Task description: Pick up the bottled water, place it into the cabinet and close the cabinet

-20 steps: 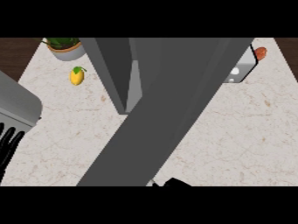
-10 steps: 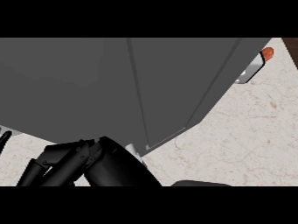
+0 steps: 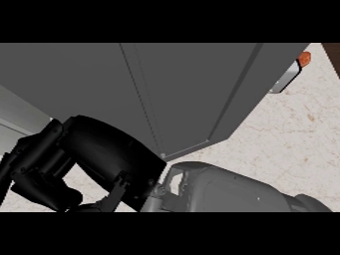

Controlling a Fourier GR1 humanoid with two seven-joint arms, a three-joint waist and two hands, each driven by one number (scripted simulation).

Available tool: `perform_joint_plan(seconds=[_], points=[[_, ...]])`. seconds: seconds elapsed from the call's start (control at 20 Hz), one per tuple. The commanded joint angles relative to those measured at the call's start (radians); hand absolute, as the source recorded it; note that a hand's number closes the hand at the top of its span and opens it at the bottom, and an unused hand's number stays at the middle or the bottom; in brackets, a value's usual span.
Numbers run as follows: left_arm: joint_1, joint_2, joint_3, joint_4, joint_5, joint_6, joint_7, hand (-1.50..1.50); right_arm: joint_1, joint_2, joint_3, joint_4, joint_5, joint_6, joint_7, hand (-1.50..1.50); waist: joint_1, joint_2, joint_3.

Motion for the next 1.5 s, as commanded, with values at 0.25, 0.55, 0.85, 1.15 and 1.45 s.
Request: perform_joint_plan(seconds=[0.25, 0.55, 0.85, 1.15, 1.45], points=[[0.063, -0.046, 0.067, -0.03, -0.019, -0.046, 0.03, -1.5, 0.069, -0.03, -0.15, 0.209, -0.032, 0.306, -0.081, 1.5, -0.029, -0.004, 0.0], [0.109, -0.04, 0.13, -0.087, -0.019, -0.056, 0.069, -1.5, 0.035, -0.053, -0.258, 0.36, 0.043, 0.336, -0.176, 1.5, -0.02, -0.005, 0.001], [0.047, -0.09, 0.081, -0.039, -0.052, -0.046, 0.089, -1.5, -0.022, -0.086, -0.325, 0.49, 0.141, 0.28, -0.24, 1.5, -0.028, -0.002, 0.0], [0.021, -0.06, 0.129, -0.057, -0.015, -0.042, 0.133, -1.5, 0.001, -0.137, -0.357, 0.499, 0.171, 0.271, -0.27, 1.5, -0.035, 0.0, 0.0], [0.016, -0.098, 0.069, -0.1, -0.037, -0.012, 0.157, -1.5, -0.062, -0.147, -0.385, 0.521, 0.204, 0.238, -0.278, -1.5, -0.033, 0.001, 0.0]])
